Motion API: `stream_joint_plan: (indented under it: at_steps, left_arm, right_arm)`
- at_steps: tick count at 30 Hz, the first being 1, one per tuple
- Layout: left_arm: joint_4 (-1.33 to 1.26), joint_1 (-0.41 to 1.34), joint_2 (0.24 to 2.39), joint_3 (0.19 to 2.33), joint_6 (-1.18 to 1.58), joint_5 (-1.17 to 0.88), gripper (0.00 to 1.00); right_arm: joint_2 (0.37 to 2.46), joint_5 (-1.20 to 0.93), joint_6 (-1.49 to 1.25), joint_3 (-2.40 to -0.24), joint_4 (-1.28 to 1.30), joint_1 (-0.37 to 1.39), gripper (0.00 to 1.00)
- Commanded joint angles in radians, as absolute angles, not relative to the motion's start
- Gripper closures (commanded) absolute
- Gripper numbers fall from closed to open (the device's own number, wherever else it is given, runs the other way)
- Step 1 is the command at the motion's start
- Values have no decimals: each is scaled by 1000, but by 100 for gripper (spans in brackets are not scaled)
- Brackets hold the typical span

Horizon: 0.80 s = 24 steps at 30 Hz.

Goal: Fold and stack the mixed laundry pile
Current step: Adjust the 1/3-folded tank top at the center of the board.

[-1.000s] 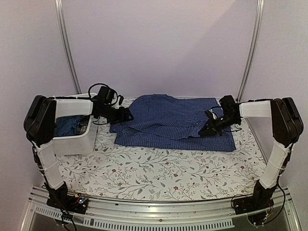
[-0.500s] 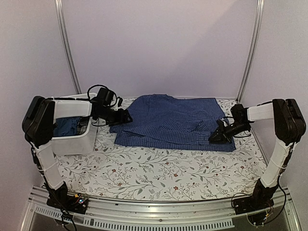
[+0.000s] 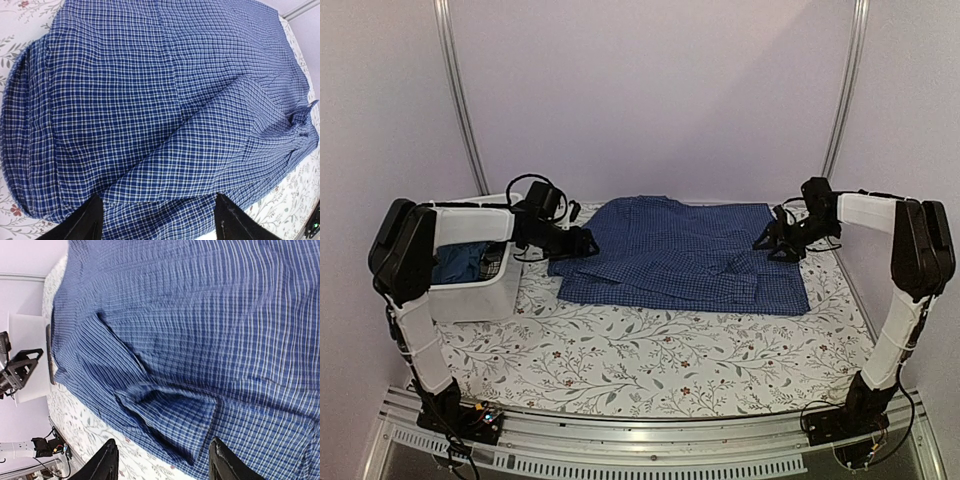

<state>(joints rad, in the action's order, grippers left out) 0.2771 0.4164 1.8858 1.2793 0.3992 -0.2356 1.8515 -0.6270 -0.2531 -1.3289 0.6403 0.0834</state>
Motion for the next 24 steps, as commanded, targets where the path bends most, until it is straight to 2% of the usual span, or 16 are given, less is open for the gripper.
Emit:
stream_joint_plan:
  at_steps: [1, 5, 8, 13, 16, 17, 21, 22, 24]
  left_arm:
    - [289, 431, 1910, 1317, 386, -238, 25]
    - [283, 432, 1919, 1321, 400, -245, 24]
    - [275, 432, 1921, 1318, 408, -248, 24]
    - [275, 431, 1925, 1315, 410, -252, 24]
    - [279, 432, 1920, 1312, 408, -249, 24]
    - [280, 433, 1919, 1309, 407, -248, 24]
    - [273, 431, 1917, 1298, 407, -252, 24]
    - [274, 432, 1919, 1296, 408, -255, 24]
    - [273, 432, 1922, 1296, 406, -260, 24]
  right_arm:
    - [1915, -619, -233, -1473, 626, 101, 39]
    - [2017, -666, -241, -1559, 622, 132, 44]
    - [2070, -677, -218, -1573, 654, 167, 55]
    - [2104, -671, -177, -1482, 696, 209, 73]
    - [2046, -626, -166, -1364, 717, 212, 84]
    - [2013, -607, -164, -1328, 715, 213, 84]
    - [1916, -510, -148, -1233, 724, 212, 74]
    - [1904, -483, -145, -1223, 729, 212, 71]
    - [1898, -431, -147, -1216, 734, 212, 55]
